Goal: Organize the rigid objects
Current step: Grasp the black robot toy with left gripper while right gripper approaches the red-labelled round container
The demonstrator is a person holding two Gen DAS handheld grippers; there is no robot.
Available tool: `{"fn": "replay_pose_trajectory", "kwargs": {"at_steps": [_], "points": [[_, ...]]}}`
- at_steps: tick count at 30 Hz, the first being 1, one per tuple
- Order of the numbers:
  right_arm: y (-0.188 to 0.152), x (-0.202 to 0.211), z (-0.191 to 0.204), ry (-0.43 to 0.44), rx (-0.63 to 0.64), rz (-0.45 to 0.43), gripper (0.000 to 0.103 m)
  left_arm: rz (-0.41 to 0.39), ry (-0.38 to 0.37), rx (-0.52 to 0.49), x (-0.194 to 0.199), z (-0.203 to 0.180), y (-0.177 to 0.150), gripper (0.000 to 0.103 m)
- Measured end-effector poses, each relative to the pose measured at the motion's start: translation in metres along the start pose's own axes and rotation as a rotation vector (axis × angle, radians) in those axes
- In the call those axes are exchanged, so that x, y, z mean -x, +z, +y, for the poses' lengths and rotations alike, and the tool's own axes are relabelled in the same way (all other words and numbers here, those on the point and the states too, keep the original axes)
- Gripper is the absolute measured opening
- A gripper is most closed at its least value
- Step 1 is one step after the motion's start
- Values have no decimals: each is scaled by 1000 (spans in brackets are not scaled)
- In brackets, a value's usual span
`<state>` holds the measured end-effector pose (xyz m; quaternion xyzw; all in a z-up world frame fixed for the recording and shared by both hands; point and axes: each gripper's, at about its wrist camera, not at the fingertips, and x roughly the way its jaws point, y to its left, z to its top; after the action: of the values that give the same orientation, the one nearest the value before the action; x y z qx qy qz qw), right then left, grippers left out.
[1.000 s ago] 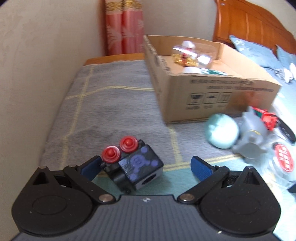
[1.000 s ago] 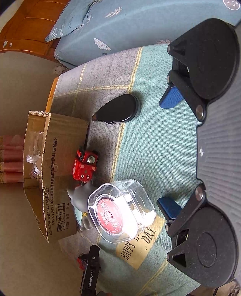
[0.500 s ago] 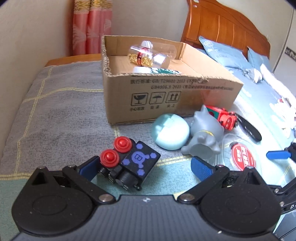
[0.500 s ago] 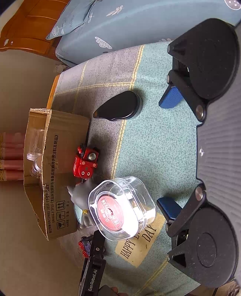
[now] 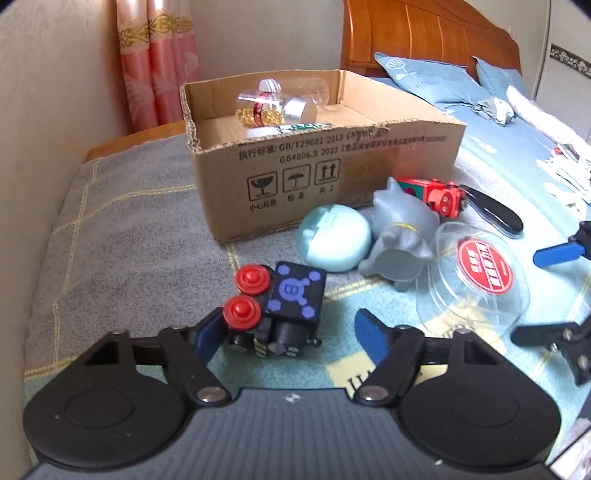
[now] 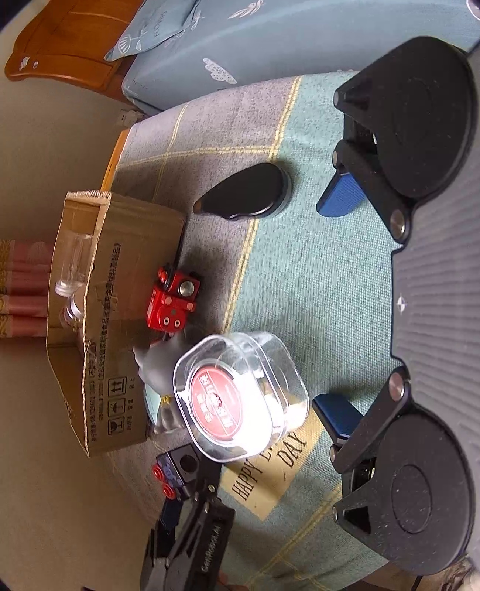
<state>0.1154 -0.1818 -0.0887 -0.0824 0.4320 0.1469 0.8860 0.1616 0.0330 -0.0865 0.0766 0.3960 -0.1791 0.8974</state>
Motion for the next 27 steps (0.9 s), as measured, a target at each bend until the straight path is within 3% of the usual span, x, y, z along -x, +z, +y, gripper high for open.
{"fn": "replay_pose_trajectory", "kwargs": {"at_steps": [3,6,16,19,24,27], "points": [[3,-2,8,54,71,-6,103,-11,0,6,0,0,1,59],[11,-8,16,106,156,-21,103,-14,1,11,1,3,1,55],[49,-39,27,257,333,-28,103,-11,12,5,0,4,1,59],[56,-41,30,268,370,-18,100,0,6,2,-1,5,4,57],[55,-31,35,258,415,-20,82,6,7,-14,-1,3,6,54],[54,-26,36,232,413,-9,81,13,10,-17,0,2,6,52]]}}
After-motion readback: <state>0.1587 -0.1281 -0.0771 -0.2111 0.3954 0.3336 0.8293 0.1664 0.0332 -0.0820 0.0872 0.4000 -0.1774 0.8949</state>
